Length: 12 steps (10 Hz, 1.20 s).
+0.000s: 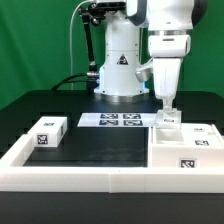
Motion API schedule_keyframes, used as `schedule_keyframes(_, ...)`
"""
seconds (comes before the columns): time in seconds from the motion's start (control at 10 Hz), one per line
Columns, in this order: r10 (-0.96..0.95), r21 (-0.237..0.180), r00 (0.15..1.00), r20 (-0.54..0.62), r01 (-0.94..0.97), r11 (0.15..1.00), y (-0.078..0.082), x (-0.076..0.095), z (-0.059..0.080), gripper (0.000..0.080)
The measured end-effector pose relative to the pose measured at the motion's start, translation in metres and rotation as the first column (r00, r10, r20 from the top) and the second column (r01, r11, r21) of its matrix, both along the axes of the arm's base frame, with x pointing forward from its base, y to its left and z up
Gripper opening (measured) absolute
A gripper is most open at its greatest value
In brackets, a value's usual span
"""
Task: Assemble cabinet
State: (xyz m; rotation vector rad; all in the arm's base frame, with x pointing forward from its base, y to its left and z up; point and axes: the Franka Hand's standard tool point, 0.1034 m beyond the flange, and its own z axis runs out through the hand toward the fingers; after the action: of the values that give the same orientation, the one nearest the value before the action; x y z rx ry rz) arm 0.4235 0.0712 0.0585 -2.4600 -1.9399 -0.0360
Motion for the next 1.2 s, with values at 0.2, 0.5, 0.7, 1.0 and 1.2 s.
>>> schedule_keyframes(0.2, -0.001, 0.000, 1.000, 0.005, 0.001, 1.000, 0.000, 0.004, 0.002, 0.0069)
schedule_keyframes(0.5, -0.003, 0.000, 1.000, 0.006, 0.003, 1.000, -0.001, 0.004, 0.002, 0.0069)
schedule_keyframes(0.7, -0.003, 0.000, 1.000, 0.004, 0.003, 1.000, -0.001, 0.004, 0.001, 0.0069)
schedule_keyframes(1.0, 0.079, -0.004, 0.997, 0.007, -0.079, 0.997, -0.012, 0.007, 0.002, 0.0069)
schedule_keyframes(1.2, 0.094, -0.008, 0.996, 0.000, -0.094, 0.996, -0.016, 0.010, 0.003, 0.0069)
